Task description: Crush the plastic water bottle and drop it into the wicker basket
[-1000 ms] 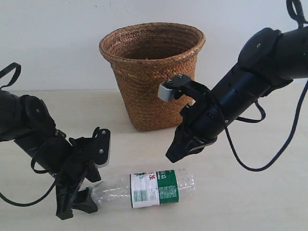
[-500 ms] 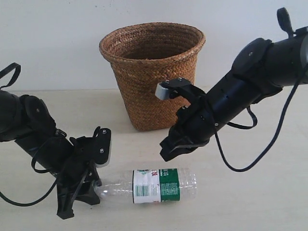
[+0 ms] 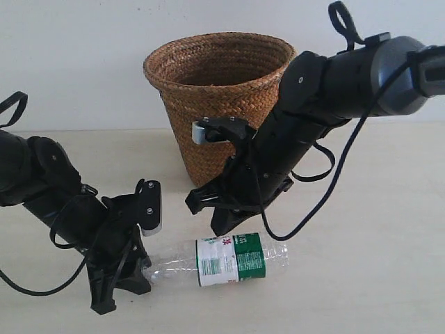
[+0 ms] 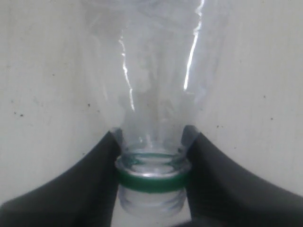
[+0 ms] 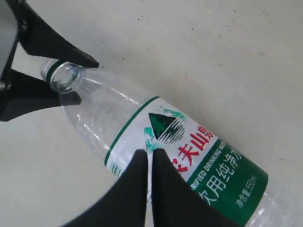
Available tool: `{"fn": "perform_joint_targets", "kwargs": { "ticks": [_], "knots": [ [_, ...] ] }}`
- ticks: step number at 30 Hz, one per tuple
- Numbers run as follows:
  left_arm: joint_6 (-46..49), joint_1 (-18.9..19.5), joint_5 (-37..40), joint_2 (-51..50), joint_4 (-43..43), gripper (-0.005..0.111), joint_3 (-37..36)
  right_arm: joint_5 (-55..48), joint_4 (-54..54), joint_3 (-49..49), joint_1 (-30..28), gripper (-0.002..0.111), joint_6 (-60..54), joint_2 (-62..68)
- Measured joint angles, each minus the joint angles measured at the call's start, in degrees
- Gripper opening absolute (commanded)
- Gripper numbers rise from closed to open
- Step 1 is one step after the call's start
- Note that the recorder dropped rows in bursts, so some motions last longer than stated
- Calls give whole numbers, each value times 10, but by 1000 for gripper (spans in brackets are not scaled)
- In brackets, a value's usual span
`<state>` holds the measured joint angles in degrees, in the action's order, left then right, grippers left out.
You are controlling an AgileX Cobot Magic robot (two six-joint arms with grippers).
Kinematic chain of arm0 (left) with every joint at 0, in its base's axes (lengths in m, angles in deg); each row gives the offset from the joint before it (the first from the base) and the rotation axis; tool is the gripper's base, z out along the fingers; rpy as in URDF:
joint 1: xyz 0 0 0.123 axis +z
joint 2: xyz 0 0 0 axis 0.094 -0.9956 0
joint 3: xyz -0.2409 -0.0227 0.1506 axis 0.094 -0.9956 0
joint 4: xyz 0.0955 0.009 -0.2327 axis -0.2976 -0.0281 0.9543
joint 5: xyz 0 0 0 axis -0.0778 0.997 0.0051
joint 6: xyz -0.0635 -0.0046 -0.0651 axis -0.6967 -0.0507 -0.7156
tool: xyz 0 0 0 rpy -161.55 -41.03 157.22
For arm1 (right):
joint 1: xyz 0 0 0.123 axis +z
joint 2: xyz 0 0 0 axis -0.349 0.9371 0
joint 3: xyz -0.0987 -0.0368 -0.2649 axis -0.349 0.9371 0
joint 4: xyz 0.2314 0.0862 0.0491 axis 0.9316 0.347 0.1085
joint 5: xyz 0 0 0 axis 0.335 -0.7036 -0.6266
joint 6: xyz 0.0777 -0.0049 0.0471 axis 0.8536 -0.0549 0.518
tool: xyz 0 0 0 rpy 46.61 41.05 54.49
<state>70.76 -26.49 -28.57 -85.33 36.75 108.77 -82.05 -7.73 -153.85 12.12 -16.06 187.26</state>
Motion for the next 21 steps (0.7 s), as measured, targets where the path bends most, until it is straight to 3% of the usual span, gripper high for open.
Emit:
{"fn": "perform_joint_targets", "kwargs": {
  "ticks": [21],
  "knots": [
    [0,0,10,-4,-2,4,0,0,4,-51,6,0,20,84]
  ]
}}
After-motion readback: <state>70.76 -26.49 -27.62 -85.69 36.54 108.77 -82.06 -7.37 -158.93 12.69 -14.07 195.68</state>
